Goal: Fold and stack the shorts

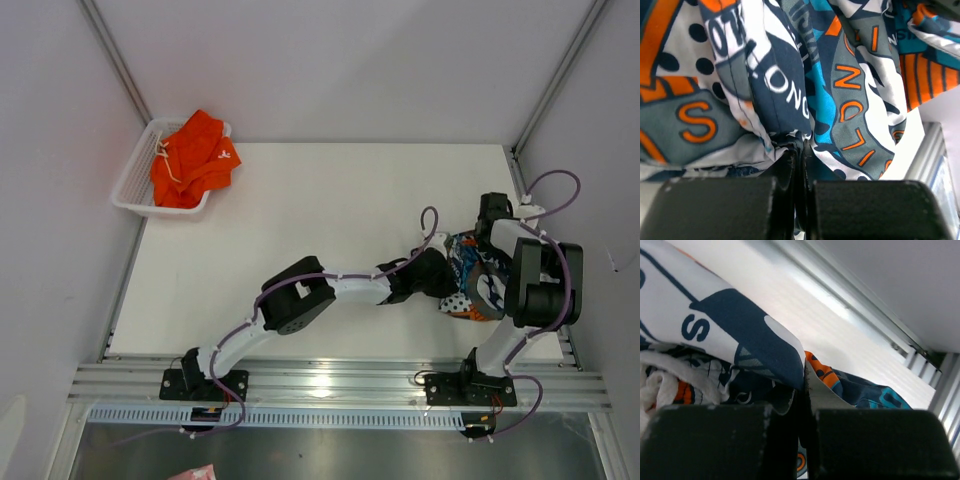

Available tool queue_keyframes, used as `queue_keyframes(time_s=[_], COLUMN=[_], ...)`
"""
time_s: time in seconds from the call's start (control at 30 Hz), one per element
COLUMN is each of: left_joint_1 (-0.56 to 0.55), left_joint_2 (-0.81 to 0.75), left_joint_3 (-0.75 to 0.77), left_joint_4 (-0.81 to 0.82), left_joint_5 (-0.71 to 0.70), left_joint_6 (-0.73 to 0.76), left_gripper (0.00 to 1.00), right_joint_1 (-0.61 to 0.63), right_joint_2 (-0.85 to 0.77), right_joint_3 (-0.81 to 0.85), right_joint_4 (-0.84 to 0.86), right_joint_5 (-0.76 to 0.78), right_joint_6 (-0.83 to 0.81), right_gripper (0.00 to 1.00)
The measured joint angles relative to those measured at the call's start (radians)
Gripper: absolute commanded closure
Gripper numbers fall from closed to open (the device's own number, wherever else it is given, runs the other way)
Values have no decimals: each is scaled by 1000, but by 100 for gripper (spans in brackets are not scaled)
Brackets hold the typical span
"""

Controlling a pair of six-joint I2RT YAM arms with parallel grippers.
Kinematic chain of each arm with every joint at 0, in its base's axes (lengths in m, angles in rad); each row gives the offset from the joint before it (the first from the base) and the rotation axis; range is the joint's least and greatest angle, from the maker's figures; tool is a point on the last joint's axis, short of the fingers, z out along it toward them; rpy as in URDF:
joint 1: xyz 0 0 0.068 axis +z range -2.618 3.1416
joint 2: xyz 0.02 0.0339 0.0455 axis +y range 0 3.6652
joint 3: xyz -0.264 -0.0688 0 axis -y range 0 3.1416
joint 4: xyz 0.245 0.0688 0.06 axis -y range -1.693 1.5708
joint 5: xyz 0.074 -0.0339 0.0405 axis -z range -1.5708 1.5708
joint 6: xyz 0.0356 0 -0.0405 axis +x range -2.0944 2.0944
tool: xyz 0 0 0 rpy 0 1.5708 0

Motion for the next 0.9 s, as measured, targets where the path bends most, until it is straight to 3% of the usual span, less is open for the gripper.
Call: queue_keyframes(time_s=[0.13, 0.27, 0.3, 0.33, 0.37, 0.4, 0.43, 0.47, 0.53, 0.7, 0.9], left_joint_1=[-16, -13, -11, -9, -7, -6, -6, -6, -9, -10, -10], left_joint_2=[2, 21, 40, 73, 109, 138, 151, 150, 135, 49, -76], left_joint_3=[3, 34, 69, 128, 199, 257, 282, 278, 214, 14, -190], left_joint_4=[20, 47, 56, 60, 61, 55, 58, 61, 114, 225, 271], left_joint_5=[4, 32, 52, 80, 111, 134, 153, 163, 171, 177, 141], left_joint_6=[-1, 3, 8, 14, 27, 40, 42, 45, 42, 24, 10], left_gripper=[99, 86, 79, 68, 45, 37, 31, 18, 11, 11, 13], right_joint_1=[-106, -194, -206, -215, -219, -221, -220, -218, -209, -169, -151], right_joint_2=[-18, -27, -27, -27, -27, -28, -29, -31, -36, -71, -225], right_joint_3=[-18, -18, -18, -18, -18, -18, -18, -18, -14, 10, 18], right_joint_4=[6, 21, 23, 29, 34, 40, 47, 53, 59, 59, 69], right_joint_5=[-10, -31, -36, -45, -50, -57, -64, -69, -75, -78, -119], right_joint_6=[0, -3, -7, -5, -8, -13, -20, -25, -42, -68, -83], right_gripper=[100, 94, 68, 49, 11, 7, 6, 4, 2, 1, 1])
